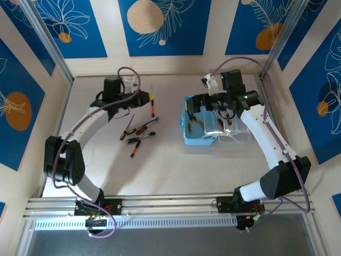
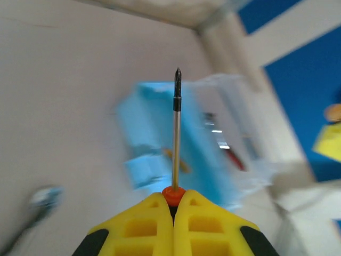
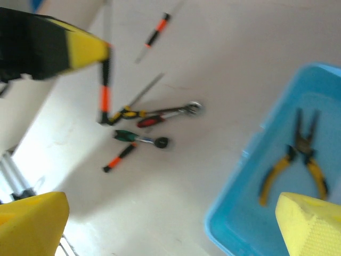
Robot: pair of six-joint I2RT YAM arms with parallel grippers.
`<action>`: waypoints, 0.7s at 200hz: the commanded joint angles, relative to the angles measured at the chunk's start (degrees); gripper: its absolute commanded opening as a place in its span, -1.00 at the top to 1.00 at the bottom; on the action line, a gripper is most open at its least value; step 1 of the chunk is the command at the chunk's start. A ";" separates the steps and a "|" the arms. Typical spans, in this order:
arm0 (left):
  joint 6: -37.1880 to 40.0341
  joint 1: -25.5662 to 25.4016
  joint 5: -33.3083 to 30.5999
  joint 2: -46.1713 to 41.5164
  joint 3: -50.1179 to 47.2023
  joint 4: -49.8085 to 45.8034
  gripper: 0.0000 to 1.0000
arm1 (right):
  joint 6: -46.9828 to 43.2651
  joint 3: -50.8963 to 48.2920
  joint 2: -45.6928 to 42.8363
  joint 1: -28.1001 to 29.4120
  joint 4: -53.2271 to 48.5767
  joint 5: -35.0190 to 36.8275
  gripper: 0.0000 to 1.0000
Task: Pack the tool kit
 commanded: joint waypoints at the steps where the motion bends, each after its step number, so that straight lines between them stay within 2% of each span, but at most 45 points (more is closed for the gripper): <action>1: -13.75 -3.89 7.58 1.16 0.60 18.47 1.00 | 2.67 -0.55 0.50 2.51 6.28 -8.73 -0.95; 58: -26.47 -8.74 9.14 7.26 2.45 35.76 1.00 | 5.76 -2.08 3.13 5.52 10.42 -7.84 -0.69; 119: -27.43 -10.12 10.56 8.48 4.65 36.84 1.00 | 10.08 -1.05 7.85 5.98 13.84 -5.58 -0.04; 140: -26.98 -10.30 11.56 8.81 4.72 36.60 1.00 | 10.72 -0.27 8.99 6.24 14.29 -4.71 0.10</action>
